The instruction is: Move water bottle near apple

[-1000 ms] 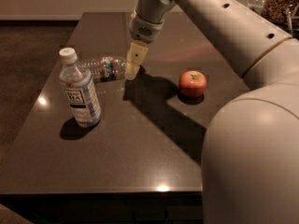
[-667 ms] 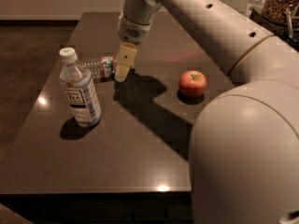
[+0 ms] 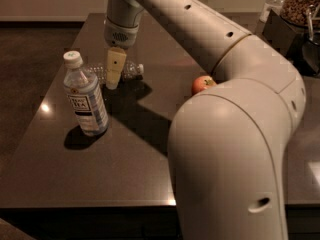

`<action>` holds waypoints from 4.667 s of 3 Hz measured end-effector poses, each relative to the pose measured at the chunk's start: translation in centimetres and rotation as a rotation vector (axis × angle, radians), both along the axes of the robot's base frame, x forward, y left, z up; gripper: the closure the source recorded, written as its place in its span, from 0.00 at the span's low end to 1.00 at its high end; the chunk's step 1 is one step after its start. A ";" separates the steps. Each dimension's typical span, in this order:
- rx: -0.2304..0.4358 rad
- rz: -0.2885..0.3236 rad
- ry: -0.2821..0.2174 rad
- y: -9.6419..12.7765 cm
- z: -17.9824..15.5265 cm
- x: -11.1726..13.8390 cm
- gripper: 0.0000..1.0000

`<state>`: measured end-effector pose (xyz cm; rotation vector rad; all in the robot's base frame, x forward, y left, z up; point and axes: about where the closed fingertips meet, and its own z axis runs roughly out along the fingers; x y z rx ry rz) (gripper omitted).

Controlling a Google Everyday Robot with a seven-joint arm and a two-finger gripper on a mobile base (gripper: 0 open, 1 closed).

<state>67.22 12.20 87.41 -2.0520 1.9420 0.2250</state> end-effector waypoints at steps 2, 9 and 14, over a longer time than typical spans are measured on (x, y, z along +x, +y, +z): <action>-0.076 0.013 0.032 0.5 -1.8 1.5 0.23; -0.137 -0.082 0.020 -14.8 0.0 0.8 1.00; -0.147 -0.066 0.105 -17.6 -2.9 -1.9 0.12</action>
Offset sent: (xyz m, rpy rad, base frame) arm 0.0166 -0.0067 -0.0193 -0.1320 0.0618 0.0178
